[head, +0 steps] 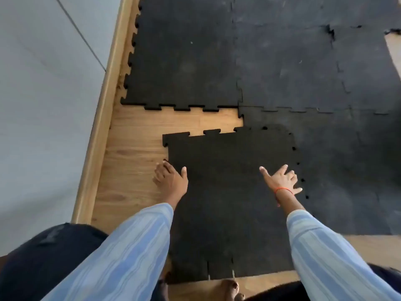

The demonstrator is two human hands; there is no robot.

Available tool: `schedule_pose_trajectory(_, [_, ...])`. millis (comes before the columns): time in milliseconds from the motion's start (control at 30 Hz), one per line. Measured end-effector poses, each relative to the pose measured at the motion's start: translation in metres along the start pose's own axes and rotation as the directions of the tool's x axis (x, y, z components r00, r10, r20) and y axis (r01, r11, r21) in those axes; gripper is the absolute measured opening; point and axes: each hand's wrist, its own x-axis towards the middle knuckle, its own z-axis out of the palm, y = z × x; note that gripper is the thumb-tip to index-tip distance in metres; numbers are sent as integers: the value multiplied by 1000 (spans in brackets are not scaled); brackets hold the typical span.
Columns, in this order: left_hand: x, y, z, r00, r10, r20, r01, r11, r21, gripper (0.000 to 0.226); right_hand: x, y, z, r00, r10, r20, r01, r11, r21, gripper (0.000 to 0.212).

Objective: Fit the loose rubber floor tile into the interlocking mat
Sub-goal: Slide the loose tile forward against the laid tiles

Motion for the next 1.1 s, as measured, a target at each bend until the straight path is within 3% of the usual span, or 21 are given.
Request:
schedule_pose_trajectory(133, [23, 10, 39, 976, -214, -45, 212, 977, -37, 88, 39, 10, 14, 992, 121, 16, -122, 993, 8, 122])
schedule_pose_trajectory(267, [22, 22, 57, 957, -256, -135, 251, 967, -49, 89, 49, 3, 14, 990, 137, 22, -137, 991, -3, 142])
schedule_pose_trajectory(433, [26, 19, 59, 950, -272, -157, 275, 961, 0, 90, 54, 14, 16, 995, 95, -30, -97, 992, -79, 150])
schedule_pose_trajectory(533, [24, 20, 57, 944, -287, -162, 288, 957, -20, 91, 56, 16, 19, 994, 98, -38, -101, 992, -76, 152])
schedule_pose_trajectory(767, [14, 37, 47, 909, -417, -16, 409, 898, -160, 112, 53, 27, 29, 989, 134, -67, -135, 991, -12, 153])
schedule_pose_trajectory(967, [16, 40, 39, 907, -420, 23, 418, 894, -160, 125, 56, 38, 18, 988, 85, -133, -88, 996, -18, 145])
schedule_pose_trajectory(1100, [19, 25, 38, 923, -384, -3, 373, 900, -226, 122, 58, 44, 15, 978, 103, -179, -77, 986, 146, 138])
